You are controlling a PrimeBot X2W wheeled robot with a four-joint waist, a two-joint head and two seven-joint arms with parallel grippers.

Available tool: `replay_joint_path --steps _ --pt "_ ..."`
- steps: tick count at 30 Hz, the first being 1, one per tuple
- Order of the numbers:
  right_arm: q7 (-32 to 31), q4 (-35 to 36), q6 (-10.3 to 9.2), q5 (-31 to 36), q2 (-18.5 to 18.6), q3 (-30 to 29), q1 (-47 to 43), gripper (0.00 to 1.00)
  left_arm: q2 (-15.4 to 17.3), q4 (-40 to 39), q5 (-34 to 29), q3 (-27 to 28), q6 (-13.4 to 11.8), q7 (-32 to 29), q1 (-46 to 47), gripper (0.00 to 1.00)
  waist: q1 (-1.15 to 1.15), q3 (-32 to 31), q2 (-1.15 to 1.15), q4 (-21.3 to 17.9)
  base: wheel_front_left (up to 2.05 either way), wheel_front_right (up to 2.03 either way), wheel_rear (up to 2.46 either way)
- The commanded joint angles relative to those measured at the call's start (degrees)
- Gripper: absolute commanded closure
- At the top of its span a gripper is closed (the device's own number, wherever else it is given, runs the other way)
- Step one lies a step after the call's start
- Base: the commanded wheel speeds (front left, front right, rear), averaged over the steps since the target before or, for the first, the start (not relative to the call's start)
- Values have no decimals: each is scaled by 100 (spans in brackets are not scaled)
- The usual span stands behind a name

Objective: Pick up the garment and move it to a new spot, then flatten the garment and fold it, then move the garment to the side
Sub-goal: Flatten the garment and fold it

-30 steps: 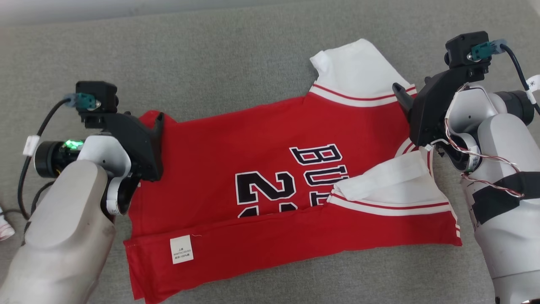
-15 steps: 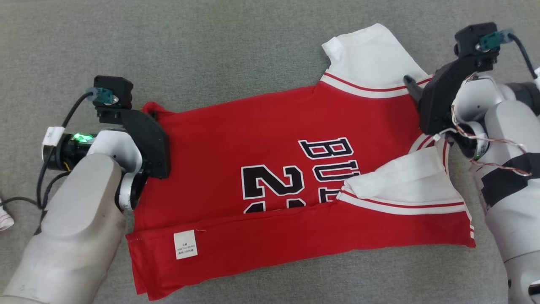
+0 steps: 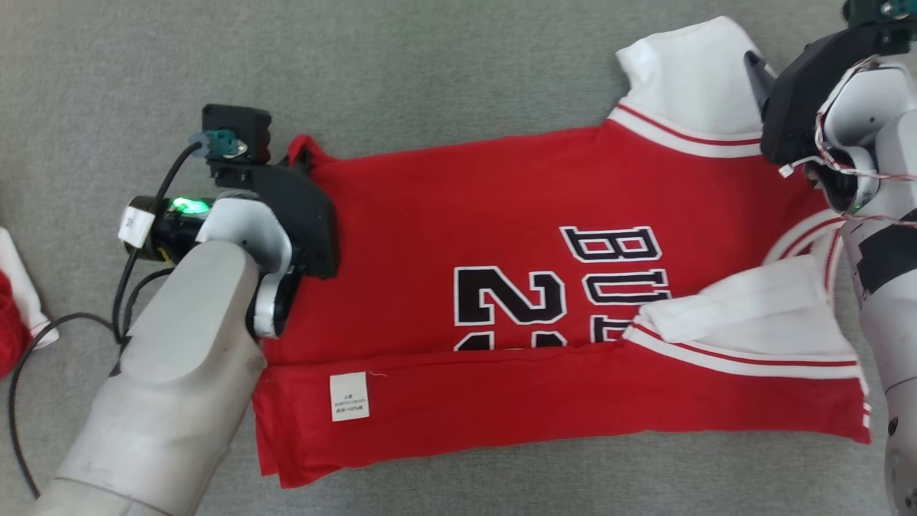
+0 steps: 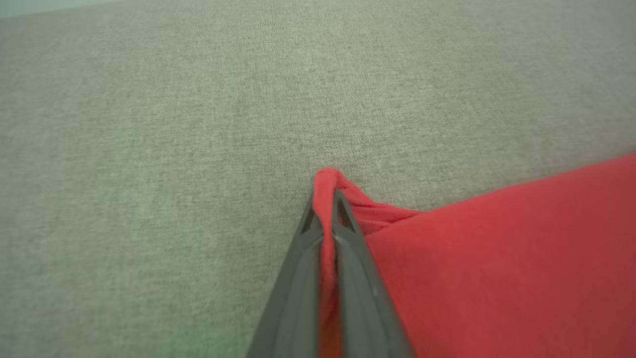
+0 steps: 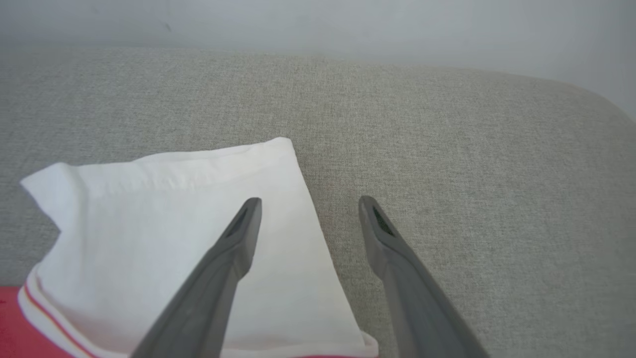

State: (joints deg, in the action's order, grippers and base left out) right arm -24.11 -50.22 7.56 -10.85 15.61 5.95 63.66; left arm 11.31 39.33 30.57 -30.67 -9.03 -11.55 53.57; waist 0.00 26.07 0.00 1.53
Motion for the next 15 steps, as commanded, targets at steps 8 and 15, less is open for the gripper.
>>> replay_joint_path --steps 8,15 --pt "250 -561 -15 370 9 -362 290 0 -294 197 35 -105 51 191 94 100 0 249 0 371 0 0 0" --pt "181 -997 -15 632 -19 -593 272 100 -358 283 82 -124 71 298 143 100 0 324 0 408 0 0 0"
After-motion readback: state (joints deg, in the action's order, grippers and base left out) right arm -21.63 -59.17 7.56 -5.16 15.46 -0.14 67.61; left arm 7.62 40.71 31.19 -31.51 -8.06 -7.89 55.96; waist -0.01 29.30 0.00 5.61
